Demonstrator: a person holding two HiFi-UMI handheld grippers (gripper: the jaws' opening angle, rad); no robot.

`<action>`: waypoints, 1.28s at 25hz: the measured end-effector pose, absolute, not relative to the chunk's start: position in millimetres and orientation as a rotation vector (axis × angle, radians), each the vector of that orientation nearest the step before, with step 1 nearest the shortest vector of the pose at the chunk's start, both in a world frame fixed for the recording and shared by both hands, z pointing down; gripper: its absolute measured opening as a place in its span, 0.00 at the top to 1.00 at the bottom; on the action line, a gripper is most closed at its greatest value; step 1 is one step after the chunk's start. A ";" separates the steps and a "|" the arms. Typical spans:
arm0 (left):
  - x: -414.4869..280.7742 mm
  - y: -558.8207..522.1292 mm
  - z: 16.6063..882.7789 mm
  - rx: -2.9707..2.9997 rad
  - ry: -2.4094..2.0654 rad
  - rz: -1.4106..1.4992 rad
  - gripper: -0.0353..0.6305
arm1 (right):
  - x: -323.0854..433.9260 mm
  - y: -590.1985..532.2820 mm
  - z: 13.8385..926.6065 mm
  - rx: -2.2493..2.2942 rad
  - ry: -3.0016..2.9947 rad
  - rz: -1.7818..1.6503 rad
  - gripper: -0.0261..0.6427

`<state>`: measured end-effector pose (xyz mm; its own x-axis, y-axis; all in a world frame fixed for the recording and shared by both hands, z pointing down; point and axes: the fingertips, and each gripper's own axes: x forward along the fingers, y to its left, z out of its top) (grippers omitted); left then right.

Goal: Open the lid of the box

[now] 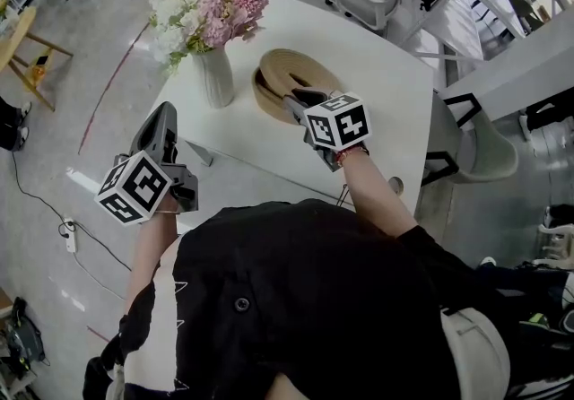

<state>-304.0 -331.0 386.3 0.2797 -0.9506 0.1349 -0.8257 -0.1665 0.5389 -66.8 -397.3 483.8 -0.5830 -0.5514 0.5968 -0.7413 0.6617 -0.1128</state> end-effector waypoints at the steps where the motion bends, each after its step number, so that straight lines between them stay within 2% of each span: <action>1: -303.9 -331.4 386.2 2.038 -1.590 -0.319 0.93 | -66.5 -397.3 483.1 1.005 -2.357 0.480 0.83; 32: -286.2 -327.7 389.7 2.056 -1.543 -0.303 0.93 | -51.7 -392.9 454.8 1.172 -2.518 0.390 0.84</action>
<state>-286.2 -327.7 389.7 0.3168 -0.9380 0.1407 -0.8151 -0.1933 0.5462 -51.7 -392.9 454.8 -0.6044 -0.6831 0.4099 -0.7751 0.6233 -0.1042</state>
